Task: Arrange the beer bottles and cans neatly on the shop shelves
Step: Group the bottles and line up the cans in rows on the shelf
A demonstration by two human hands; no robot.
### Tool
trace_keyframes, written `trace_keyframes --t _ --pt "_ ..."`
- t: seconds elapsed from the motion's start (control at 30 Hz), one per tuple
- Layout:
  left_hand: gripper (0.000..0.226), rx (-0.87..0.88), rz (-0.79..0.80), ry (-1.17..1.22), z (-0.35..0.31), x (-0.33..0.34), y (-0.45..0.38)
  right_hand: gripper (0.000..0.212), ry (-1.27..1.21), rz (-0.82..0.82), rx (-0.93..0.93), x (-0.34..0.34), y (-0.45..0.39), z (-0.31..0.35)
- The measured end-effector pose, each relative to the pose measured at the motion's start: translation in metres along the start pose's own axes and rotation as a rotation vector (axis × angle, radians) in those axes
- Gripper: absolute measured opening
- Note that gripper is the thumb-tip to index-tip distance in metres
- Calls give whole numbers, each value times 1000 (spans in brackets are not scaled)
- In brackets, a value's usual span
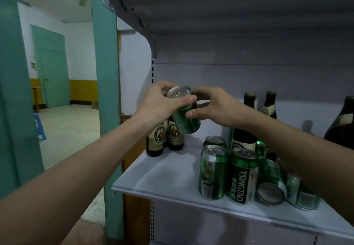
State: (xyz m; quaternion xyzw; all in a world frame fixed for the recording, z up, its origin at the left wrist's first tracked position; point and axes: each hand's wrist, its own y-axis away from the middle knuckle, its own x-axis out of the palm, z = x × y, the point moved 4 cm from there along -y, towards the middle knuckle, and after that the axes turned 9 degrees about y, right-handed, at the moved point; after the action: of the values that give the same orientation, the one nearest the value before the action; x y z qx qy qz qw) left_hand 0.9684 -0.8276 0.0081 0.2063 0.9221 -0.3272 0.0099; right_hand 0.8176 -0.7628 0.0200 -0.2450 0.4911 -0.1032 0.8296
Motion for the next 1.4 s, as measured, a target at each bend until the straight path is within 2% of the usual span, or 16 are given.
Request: trace_keyframes --t 0.23,0.37,0.5,0.63,0.87,1.07,1.2,1.33,1.4 --pt "50 111 128 25 -37 40 -4 51 -89 -155 89 -39 40 -10" --pt "41 161 165 104 -52 72 -2 42 -16 -259 97 -68 72 -14" --pt "35 162 256 150 -63 111 5 33 77 -284 158 -93 110 -22" --pt "25 159 369 156 -68 150 19 41 177 -289 204 -108 150 -32" --pt "39 126 475 161 -63 213 50 54 241 -311 355 -120 218 -64" --pt "31 104 597 163 -63 258 74 54 191 -340 441 -125 268 -82" --pt "40 69 655 134 -56 286 84 58 132 -358 523 -125 295 -102" --pt "38 32 684 93 -46 308 97 48 90 -384 579 -119 313 -116" --pt "46 70 664 -13 -46 314 105 44 45 -412 605 -115 319 -122"
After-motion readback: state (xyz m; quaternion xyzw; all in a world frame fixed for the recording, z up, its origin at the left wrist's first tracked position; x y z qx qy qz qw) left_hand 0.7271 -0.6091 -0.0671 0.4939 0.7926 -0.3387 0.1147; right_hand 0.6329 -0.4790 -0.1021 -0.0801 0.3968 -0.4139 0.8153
